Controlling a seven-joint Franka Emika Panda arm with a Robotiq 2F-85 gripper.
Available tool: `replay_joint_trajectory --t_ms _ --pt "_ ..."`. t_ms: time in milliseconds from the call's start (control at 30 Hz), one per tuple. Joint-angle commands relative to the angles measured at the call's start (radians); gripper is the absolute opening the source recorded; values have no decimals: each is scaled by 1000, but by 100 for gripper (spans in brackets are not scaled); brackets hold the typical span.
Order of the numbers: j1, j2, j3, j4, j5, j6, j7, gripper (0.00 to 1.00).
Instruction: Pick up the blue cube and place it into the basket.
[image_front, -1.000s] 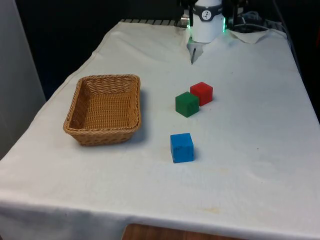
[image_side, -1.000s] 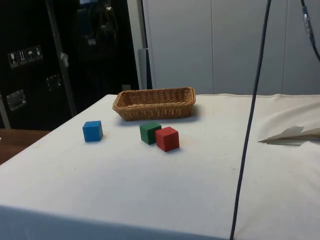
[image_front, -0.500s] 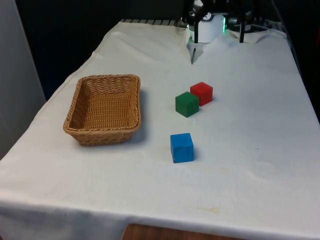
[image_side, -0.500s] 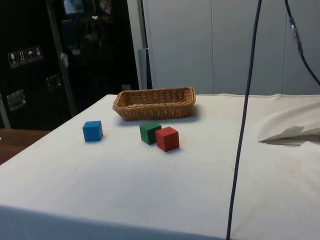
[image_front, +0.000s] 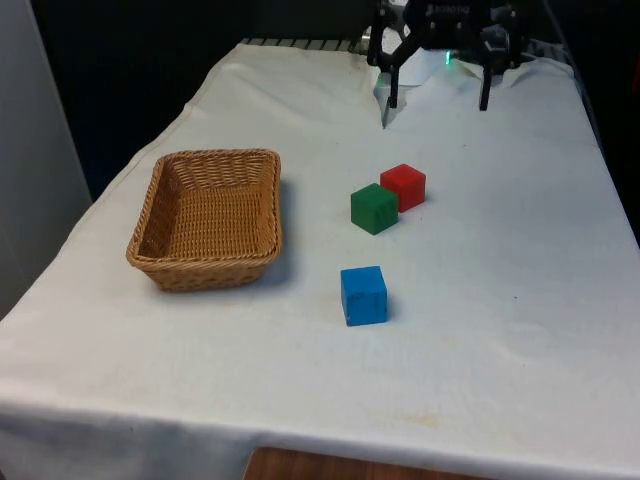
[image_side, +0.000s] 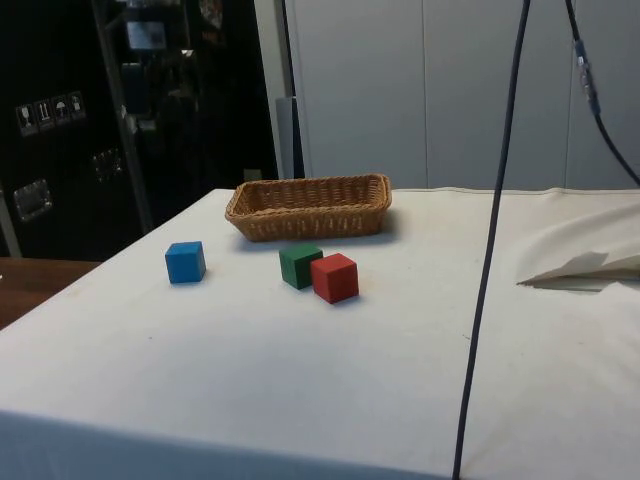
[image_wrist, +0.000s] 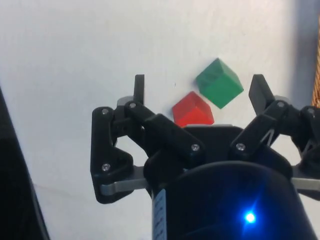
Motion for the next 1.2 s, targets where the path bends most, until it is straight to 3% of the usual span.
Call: replay_joint_trajectory --t_ms 0,67,200,300,767,967,1000,1167 --pt "4 1 -4 -14 -13 32 12 100" --pt "0 0 0 -14 -6 22 4 100" --pt "3 22 -4 -24 -27 79 18 100" --pt "-3 44 -4 -21 -32 112 2 100" --pt "-6 94 -4 -22 -37 197 -66 100" --pt "-18 151 -7 8 -35 243 -112 100" --pt "-14 136 -9 -5 -37 238 -101 100" --pt "-30 207 -6 51 -23 253 -145 100"
